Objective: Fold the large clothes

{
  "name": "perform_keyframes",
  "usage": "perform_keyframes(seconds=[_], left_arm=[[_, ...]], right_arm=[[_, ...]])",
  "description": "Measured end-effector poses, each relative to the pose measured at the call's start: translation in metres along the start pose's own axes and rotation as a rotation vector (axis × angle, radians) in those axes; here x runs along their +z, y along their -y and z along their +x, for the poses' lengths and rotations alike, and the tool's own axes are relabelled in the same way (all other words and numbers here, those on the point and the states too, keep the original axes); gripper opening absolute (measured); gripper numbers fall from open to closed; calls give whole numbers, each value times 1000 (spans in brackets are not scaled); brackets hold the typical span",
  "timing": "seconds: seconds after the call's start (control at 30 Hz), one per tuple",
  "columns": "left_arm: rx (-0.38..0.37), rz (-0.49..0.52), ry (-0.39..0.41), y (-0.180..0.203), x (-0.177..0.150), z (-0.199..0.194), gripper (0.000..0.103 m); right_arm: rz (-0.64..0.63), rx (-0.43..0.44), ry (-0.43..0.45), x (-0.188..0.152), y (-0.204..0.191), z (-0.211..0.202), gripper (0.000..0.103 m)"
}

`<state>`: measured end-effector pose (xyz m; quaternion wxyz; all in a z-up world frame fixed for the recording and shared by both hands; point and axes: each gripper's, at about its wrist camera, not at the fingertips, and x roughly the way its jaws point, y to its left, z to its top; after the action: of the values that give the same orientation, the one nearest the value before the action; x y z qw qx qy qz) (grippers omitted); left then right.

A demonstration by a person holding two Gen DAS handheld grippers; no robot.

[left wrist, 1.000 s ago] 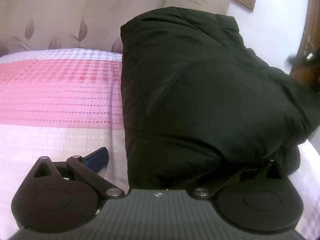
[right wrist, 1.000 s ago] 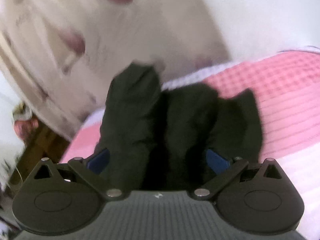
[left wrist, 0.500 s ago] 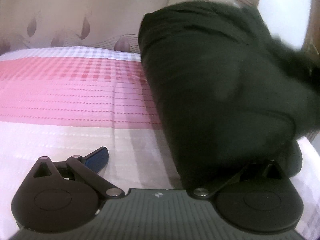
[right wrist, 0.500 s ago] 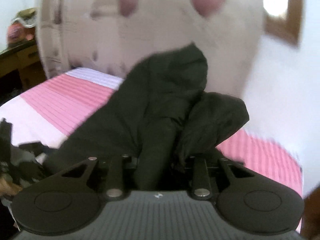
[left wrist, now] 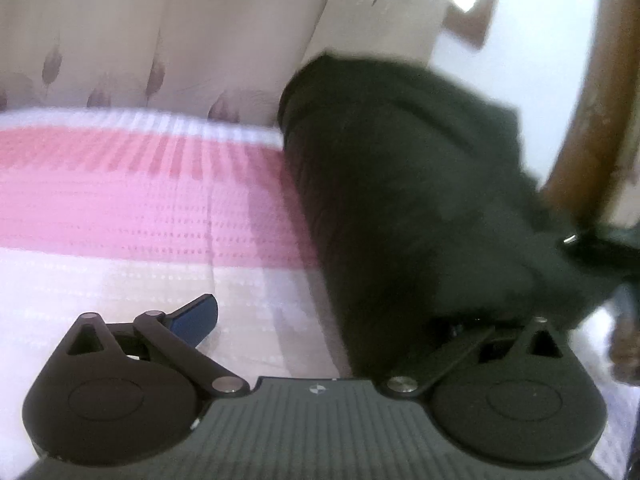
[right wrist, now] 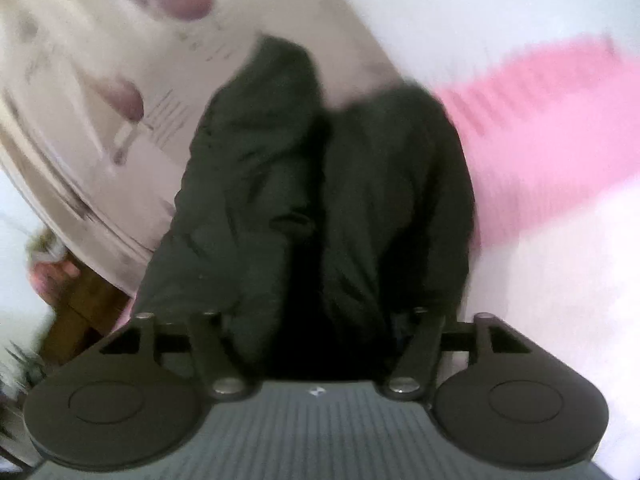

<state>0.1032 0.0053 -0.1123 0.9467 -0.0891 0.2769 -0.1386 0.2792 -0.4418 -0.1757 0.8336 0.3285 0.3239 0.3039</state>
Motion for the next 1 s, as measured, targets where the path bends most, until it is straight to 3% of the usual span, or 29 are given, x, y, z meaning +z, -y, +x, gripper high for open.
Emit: perform_keyframes(seconds=[0.13, 0.27, 0.4, 0.53, 0.7, 0.77, 0.9, 1.0], left_arm=[[-96, 32, 140, 10, 5, -52, 99], [-231, 66, 260, 40, 49, -63, 101], [-336, 111, 219, 71, 77, -12, 94], [-354, 104, 89, 84, 67, 46, 83], [-343, 117, 82, 79, 51, 59, 87], [-349, 125, 78, 81, 49, 63, 89], [-363, 148, 77, 85, 46, 66, 97], [-363, 166, 85, 86, 41, 66, 101]], right_arm=[[57, 30, 23, -8, 7, -2, 63], [80, 29, 43, -11, 9, 3, 66], [78, 33, 52, -14, 12, 1, 67], [57, 13, 53, -9, 4, -13, 71], [-215, -194, 224, 11, -47, -69, 75], [-386, -206, 275, 27, -92, -77, 75], [-625, -169, 261, 54, -182, -36, 75], [-806, -250, 213, 61, -225, 26, 73]])
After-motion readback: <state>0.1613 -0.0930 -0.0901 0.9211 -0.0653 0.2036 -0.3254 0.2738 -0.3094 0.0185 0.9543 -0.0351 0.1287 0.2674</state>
